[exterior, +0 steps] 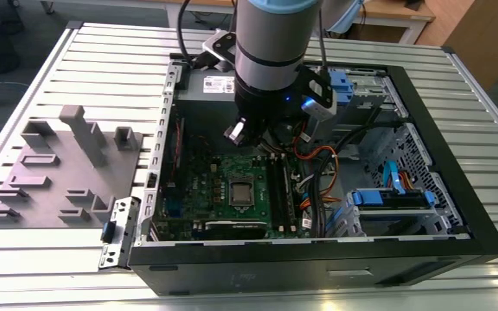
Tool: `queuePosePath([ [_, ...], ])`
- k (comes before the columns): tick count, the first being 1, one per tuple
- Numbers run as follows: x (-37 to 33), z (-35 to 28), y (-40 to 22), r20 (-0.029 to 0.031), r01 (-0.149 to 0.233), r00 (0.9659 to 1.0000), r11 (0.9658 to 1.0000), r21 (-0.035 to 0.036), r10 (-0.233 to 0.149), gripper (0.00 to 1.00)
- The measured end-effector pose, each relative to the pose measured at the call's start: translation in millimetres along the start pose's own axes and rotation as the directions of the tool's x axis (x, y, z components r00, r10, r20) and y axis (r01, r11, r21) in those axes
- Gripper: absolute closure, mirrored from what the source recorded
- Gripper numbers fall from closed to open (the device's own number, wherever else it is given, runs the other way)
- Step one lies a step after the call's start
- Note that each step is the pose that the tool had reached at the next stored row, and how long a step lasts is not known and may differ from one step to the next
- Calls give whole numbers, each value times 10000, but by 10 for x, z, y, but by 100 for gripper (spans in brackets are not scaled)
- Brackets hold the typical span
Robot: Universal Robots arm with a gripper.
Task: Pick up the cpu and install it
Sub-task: 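Install the first cpu locking lever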
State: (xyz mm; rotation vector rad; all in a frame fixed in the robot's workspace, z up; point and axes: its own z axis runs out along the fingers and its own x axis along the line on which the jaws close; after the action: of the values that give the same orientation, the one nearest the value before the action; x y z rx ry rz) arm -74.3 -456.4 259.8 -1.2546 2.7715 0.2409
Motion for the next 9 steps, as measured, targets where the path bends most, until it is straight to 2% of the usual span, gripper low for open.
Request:
queuePosePath([
  [2,1,14,-2,14,113,9999,9999,-41,-113,89],
  [3,1,17,-3,53,165,9999,9998,-87,-165,89],
  [6,-1,21,-5,286,311,9991,9990,-314,-302,89],
  [7,-2,23,-6,323,351,9989,9988,-353,-339,89],
  [9,1,43,-8,332,448,9985,9983,-372,-435,89],
])
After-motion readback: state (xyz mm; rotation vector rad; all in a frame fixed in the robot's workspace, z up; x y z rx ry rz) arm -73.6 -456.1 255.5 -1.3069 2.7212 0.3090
